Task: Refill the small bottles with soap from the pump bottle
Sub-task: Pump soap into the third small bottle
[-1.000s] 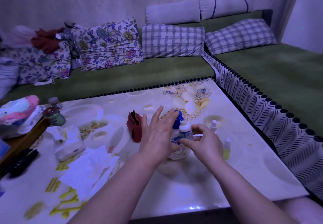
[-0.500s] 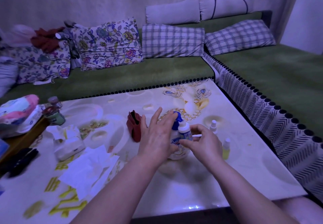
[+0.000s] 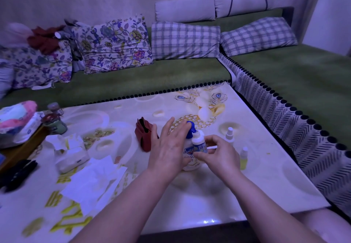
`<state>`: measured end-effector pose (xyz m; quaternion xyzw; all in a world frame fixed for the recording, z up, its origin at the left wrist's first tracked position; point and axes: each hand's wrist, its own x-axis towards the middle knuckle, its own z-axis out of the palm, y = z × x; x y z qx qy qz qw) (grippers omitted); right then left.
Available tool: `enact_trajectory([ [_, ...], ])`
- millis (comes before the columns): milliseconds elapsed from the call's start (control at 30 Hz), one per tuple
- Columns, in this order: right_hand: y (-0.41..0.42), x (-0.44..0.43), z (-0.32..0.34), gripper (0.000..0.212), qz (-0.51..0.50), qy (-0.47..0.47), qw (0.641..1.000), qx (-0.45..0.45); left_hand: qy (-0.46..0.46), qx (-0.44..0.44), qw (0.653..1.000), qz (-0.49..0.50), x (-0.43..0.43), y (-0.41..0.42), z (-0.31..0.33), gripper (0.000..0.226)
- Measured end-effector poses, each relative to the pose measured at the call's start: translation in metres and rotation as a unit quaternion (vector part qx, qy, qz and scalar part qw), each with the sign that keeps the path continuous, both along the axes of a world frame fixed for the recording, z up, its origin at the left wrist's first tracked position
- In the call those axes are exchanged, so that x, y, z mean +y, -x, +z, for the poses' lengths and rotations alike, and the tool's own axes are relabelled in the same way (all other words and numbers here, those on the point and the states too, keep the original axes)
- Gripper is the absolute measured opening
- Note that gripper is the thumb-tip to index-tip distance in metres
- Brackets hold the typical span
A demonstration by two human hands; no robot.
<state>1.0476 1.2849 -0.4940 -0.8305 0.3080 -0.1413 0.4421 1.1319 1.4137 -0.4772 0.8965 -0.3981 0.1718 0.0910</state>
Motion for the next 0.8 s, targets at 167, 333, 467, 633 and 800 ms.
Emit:
enact_trajectory([
  [167,-0.001,0.001,0.004,0.035,-0.001,0.001,1.0,-0.004,-0.011,0.025,1.0,-0.006,-0.001,0.002,0.012,0.089],
  [333,-0.002,-0.001,0.009,0.033,0.0,-0.003,1.0,-0.013,-0.003,0.035,0.999,-0.006,-0.001,0.004,0.015,0.09],
  [467,-0.002,0.0,0.009,0.033,-0.005,-0.004,1.0,-0.016,-0.019,0.039,0.999,-0.003,0.001,0.005,0.011,0.098],
  [633,-0.002,0.0,0.007,0.034,-0.009,-0.009,1.0,-0.022,-0.021,0.042,0.999,-0.004,0.001,0.004,0.014,0.099],
  [800,-0.002,0.001,0.006,0.034,-0.01,-0.008,1.0,-0.024,-0.032,0.029,0.999,0.001,-0.001,0.004,0.018,0.099],
])
